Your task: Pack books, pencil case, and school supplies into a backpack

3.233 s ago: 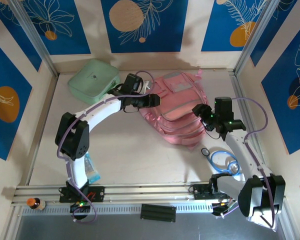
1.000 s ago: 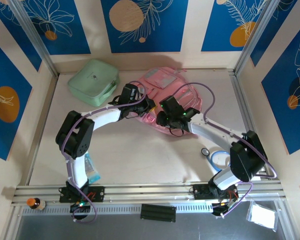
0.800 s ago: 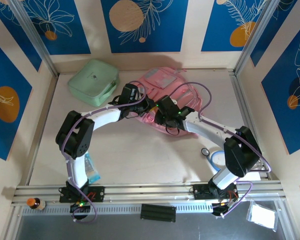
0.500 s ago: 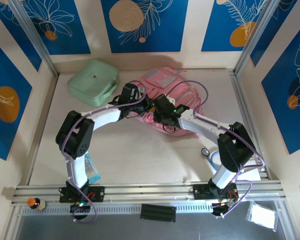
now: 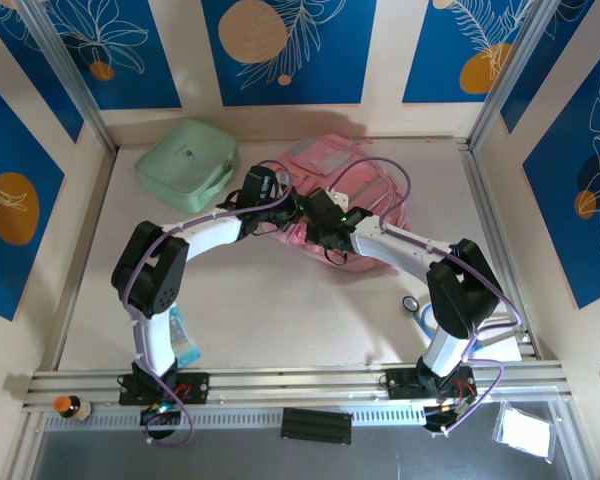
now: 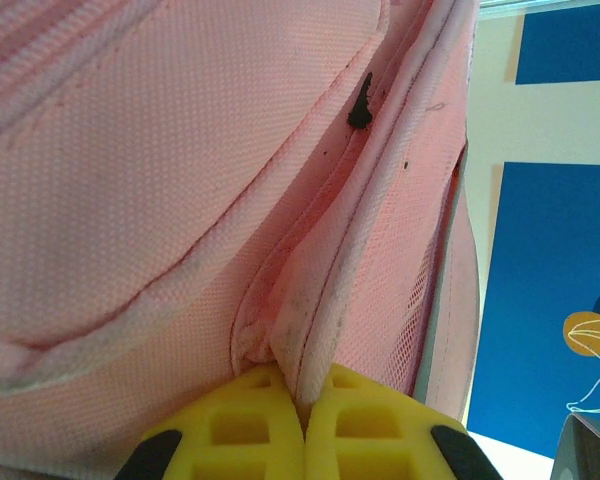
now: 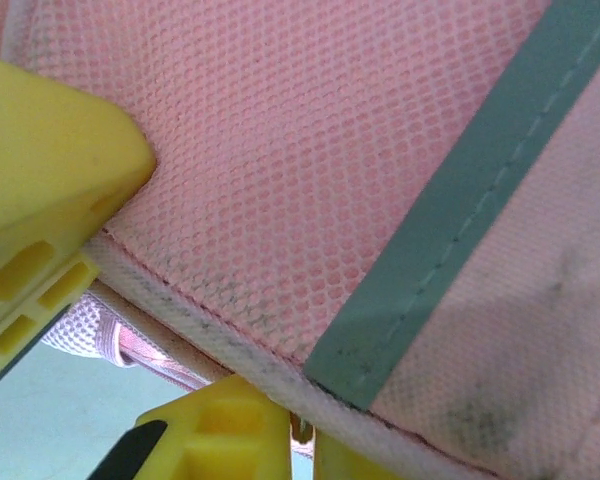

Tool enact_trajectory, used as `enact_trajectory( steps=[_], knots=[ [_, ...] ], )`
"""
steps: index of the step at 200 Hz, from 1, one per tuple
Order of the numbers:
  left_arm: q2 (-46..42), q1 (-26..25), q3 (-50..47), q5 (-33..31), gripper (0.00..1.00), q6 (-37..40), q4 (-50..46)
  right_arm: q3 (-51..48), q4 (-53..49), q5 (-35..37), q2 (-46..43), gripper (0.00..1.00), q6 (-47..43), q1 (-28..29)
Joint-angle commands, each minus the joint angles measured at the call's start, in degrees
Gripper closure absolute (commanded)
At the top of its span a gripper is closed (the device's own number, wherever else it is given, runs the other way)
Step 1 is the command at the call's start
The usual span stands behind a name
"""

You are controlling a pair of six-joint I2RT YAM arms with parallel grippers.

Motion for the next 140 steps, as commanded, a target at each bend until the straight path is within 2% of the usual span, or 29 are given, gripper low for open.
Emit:
enact_trajectory(
  steps=[1, 59, 100, 140],
  knots=[
    [-0.9, -0.1, 2.4, 4.5, 1.0, 1.0, 2.8, -1.2, 1.8, 4.6, -2.4, 0.92, -3.8, -0.8],
    [-0.7, 2.4, 3.0, 3.2, 1.0, 4.9, -1.5, -15.0, 5.0, 2.5, -12.5, 0.91, -9.4, -3.6],
    [-0.2, 3.1, 3.6, 3.0, 1.0, 7.2, -3.9, -20.3, 9.6, -6.8, -18.4, 0.87, -16.8, -9.0],
    [0.4, 3.1, 4.4, 4.0, 1.0, 7.5, -4.3, -18.3, 12.0, -15.1, -17.3, 0.76, -25.3, -10.3]
  ],
)
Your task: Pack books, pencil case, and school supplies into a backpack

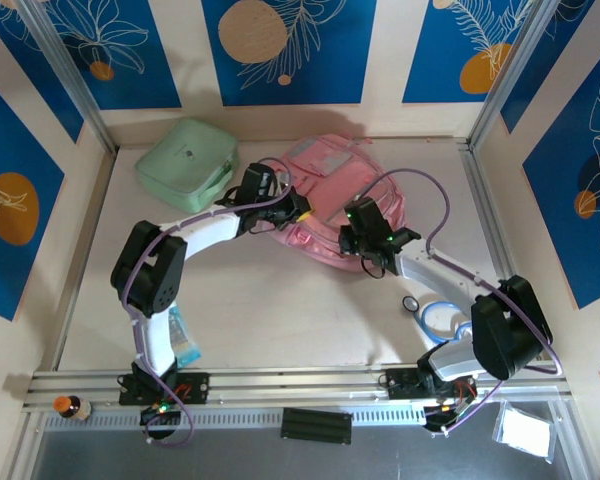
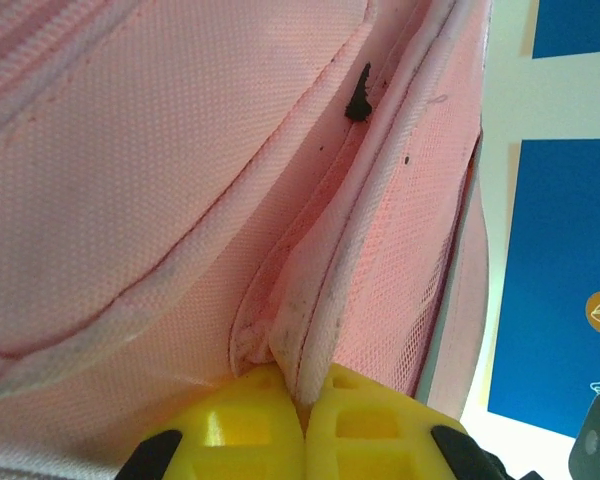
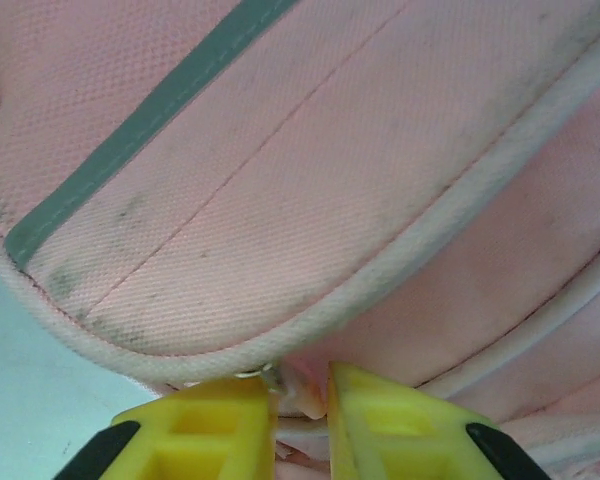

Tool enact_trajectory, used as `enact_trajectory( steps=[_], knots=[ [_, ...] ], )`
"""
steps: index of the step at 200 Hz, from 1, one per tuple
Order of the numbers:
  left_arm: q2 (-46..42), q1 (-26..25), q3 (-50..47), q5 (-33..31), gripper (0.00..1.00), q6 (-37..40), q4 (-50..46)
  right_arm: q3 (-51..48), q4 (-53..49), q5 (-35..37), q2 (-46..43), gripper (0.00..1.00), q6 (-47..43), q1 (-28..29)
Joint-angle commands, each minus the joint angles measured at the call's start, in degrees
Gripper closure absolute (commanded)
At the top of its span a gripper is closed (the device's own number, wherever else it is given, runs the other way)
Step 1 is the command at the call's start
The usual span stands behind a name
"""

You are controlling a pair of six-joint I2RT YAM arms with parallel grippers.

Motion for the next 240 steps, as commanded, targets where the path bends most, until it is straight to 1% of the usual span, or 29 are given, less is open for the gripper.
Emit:
enact_trajectory(
  steps=[1, 14, 37, 71, 107, 119, 139, 157, 191, 221, 240],
  knots=[
    [0.3, 1.4, 2.6, 2.3, 1.0, 2.7, 0.5, 1.3, 0.9, -5.5, 0.4, 0.75, -6.9, -0.9],
    [0.5, 1.4, 2.8, 2.6, 1.0, 2.7, 0.5, 3.2, -0.5, -5.4, 1.9, 0.73, -7.7, -1.0],
    [0.5, 1.4, 3.0, 2.7, 1.0, 2.9, 0.2, 4.0, -0.7, -4.3, 3.1, 0.73, -8.4, -1.3],
    [0.5, 1.9, 3.1, 2.6, 1.0, 3.7, -0.7, 2.5, 1.2, -4.5, 1.9, 0.8, -10.2, -1.3],
    [0.5, 2.6, 3.1, 2.3, 1.0, 4.3, -1.6, 1.0, 2.6, -3.1, 1.3, 0.89, -12.1, -2.0],
    [0.5, 2.8, 3.0, 2.5, 1.0, 4.3, -1.5, 0.7, 3.2, -4.4, 1.4, 0.88, -13.0, -2.1],
    [0.7, 2.8, 3.3, 3.2, 1.0, 4.0, -1.2, 1.1, 4.2, -9.0, 2.3, 0.83, -15.4, -2.0],
    [0.8, 2.8, 3.4, 3.8, 1.0, 3.8, -0.9, 2.1, 4.0, -8.6, 4.0, 0.81, -16.0, -1.6],
    [0.6, 2.9, 3.4, 3.9, 1.0, 4.0, -1.3, 2.2, 6.1, -8.3, 5.0, 0.81, -16.8, -1.3],
    [0.7, 3.3, 3.0, 3.5, 1.0, 4.1, -1.0, 2.4, 6.3, -5.6, 4.8, 0.88, -16.7, -1.4],
    [0.7, 4.0, 2.8, 3.5, 1.0, 4.8, -1.4, 0.7, 6.4, -3.6, 3.3, 0.91, -15.9, -2.4]
  ],
)
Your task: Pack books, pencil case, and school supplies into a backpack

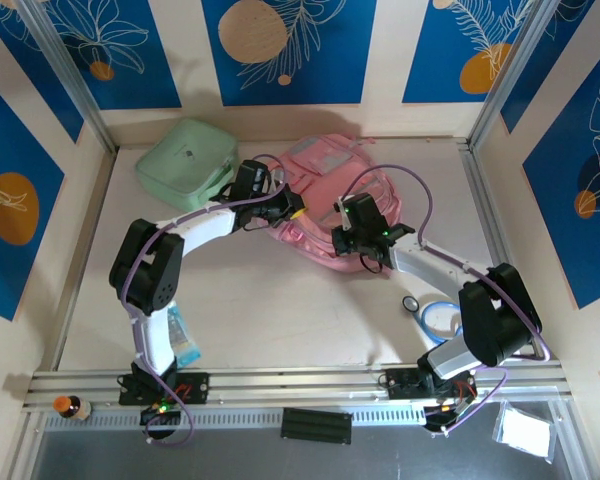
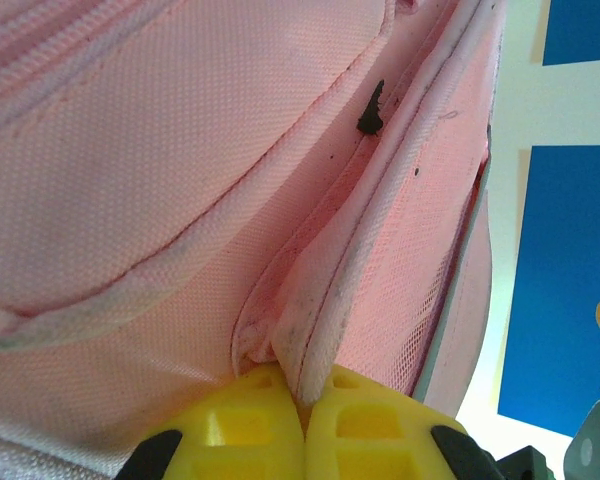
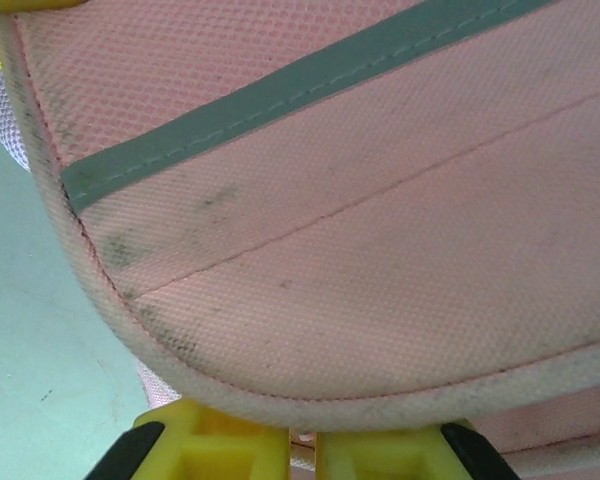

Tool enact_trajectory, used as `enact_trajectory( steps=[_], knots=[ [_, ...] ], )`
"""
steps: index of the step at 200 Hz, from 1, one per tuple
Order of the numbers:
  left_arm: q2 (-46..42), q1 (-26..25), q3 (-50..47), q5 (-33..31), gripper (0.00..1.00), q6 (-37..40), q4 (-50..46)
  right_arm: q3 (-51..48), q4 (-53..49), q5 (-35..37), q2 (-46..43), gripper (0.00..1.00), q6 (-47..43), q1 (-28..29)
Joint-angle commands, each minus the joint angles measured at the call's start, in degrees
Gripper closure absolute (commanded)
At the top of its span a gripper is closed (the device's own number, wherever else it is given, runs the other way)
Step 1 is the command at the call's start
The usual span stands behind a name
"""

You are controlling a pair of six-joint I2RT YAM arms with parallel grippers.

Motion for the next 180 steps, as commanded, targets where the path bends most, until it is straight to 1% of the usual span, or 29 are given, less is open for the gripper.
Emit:
enact_trajectory(
  steps=[1, 13, 28, 43, 72, 88, 111, 121, 137, 150, 180],
  knots=[
    [0.3, 1.9, 1.8, 2.2, 1.0, 2.3, 0.8, -0.8, 2.6, 3.8, -1.5, 0.91, 0.3, -1.3],
    [0.5, 2.3, 2.3, 2.3, 1.0, 4.1, -0.4, -1.9, 2.7, 4.7, -2.3, 0.93, 1.3, -3.1],
    [1.2, 2.7, 3.5, 2.2, 1.0, 7.1, -2.7, -2.4, 2.2, 3.0, -3.0, 0.94, 1.9, -5.9],
    [1.9, 3.1, 4.3, 1.8, 1.0, 9.0, -4.7, -2.0, 1.8, 1.1, -3.3, 0.94, 1.6, -7.4],
    [1.4, 3.5, 4.3, 0.1, 1.0, 11.1, -6.2, 0.2, 0.0, -1.0, -2.4, 0.94, 0.9, -7.6],
    [0.3, 3.8, 3.7, -0.6, 1.0, 11.8, -6.3, 1.0, -0.4, -3.0, -2.0, 0.96, 0.4, -7.2],
    [-2.9, 4.1, 1.9, -2.5, 0.86, 12.5, -6.7, 2.6, -1.1, -6.0, -1.2, 0.99, -0.9, -5.5],
    [-4.8, 4.3, 0.5, -3.9, 0.77, 12.6, -6.9, 3.7, -1.3, -6.9, -0.7, 1.0, -1.4, -4.4],
    [-8.1, 4.9, -2.3, -6.3, 0.68, 12.3, -7.0, 5.9, -1.7, -8.9, 1.0, 1.0, -1.7, -2.4],
    [-10.4, 5.7, -5.2, -7.8, 0.57, 11.4, -6.9, 8.0, -2.1, -9.6, 2.9, 1.0, -1.7, -0.5],
    [-15.2, 8.1, -11.5, -8.8, 0.51, 8.2, -6.1, 12.8, -2.4, -10.6, 7.5, 1.0, -1.9, 4.4]
  ],
)
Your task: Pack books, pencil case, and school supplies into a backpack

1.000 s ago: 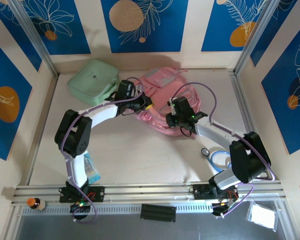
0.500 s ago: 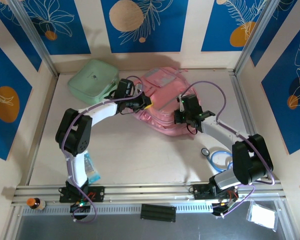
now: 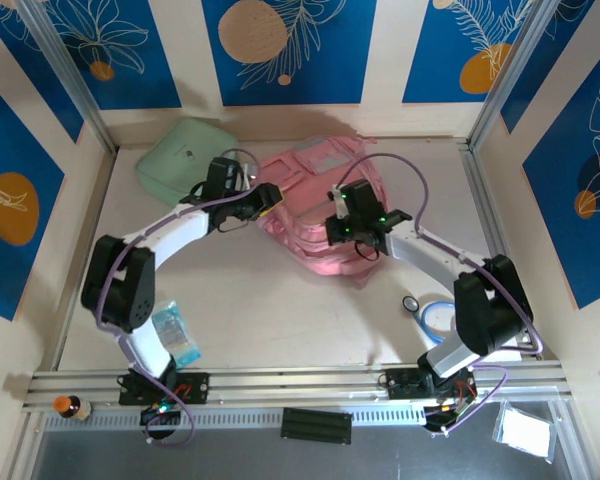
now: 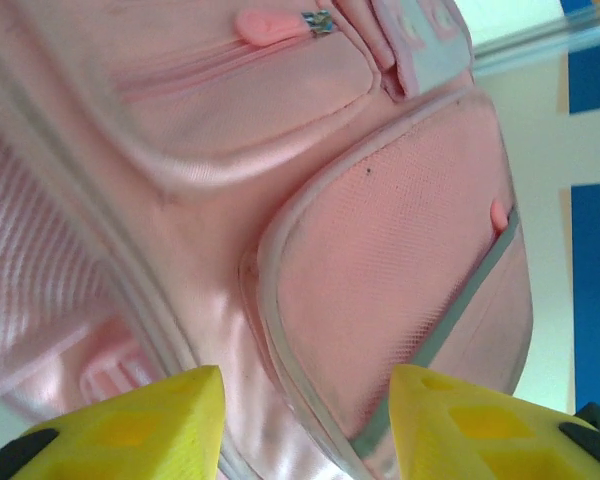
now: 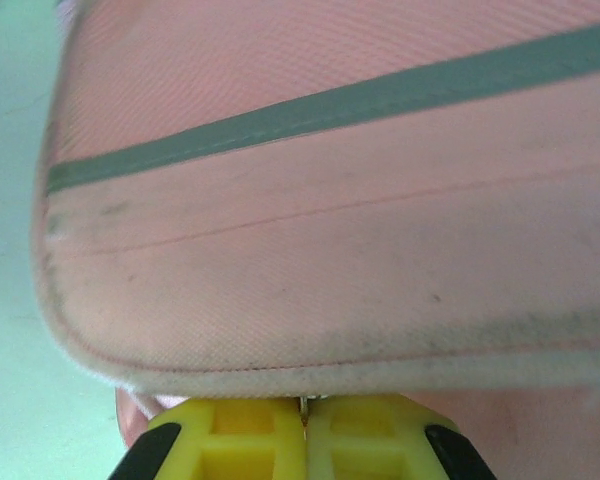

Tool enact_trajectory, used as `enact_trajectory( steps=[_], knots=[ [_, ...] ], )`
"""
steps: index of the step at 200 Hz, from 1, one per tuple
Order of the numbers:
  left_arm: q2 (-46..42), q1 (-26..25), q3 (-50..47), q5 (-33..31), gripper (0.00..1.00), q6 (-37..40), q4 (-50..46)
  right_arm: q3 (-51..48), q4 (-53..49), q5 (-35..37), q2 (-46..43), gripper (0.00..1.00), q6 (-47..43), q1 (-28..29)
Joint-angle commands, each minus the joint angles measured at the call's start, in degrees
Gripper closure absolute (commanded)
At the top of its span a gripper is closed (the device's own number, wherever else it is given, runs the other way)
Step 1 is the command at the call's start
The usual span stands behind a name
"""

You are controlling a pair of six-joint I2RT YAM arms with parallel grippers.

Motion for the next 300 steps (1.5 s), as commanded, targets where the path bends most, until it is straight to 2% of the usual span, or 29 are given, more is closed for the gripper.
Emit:
enact_trajectory(
  steps=[1, 52, 96, 120, 153, 193, 222, 264, 300],
  knots=[
    [-3.8, 1.8, -4.5, -2.6, 0.51, -2.3, -0.1, 4.5, 0.7, -4.3, 3.0, 1.0, -1.3, 3.8],
    [-7.4, 2.2, -12.3, -0.4, 0.48, -10.2, 6.6, 11.4, 1.1, -7.6, 9.5, 1.0, 0.2, 10.3],
    [-6.1, 2.1, -12.3, 0.1, 0.5, -11.3, 8.0, 14.0, 0.2, -9.3, 12.1, 1.0, -0.2, 12.7],
    [-5.0, 2.0, -11.3, 0.5, 0.58, -11.4, 8.3, 14.0, -0.4, -8.5, 12.1, 1.0, -0.4, 13.1],
    [-4.3, 2.0, -10.7, -0.5, 0.79, -10.8, 7.6, 13.3, -2.1, -5.0, 11.3, 1.0, 0.3, 12.9],
    [-3.9, 2.1, -8.5, -2.4, 1.0, -7.0, 4.4, 4.5, -0.3, -0.7, 5.7, 1.0, 0.0, 10.1],
    [-3.2, 2.2, -7.0, -3.4, 1.0, -5.0, 2.0, -0.6, -2.0, 2.6, 0.9, 1.0, 0.2, 6.0],
    [-2.6, 2.3, -6.1, -3.8, 1.0, -3.7, 1.2, -5.8, -1.4, 2.3, -5.6, 0.98, -0.1, 0.1],
    [-2.1, 2.6, -5.2, -3.7, 1.0, -1.9, -0.5, -6.4, -2.0, 2.3, -6.9, 0.98, -1.6, -1.4]
  ],
)
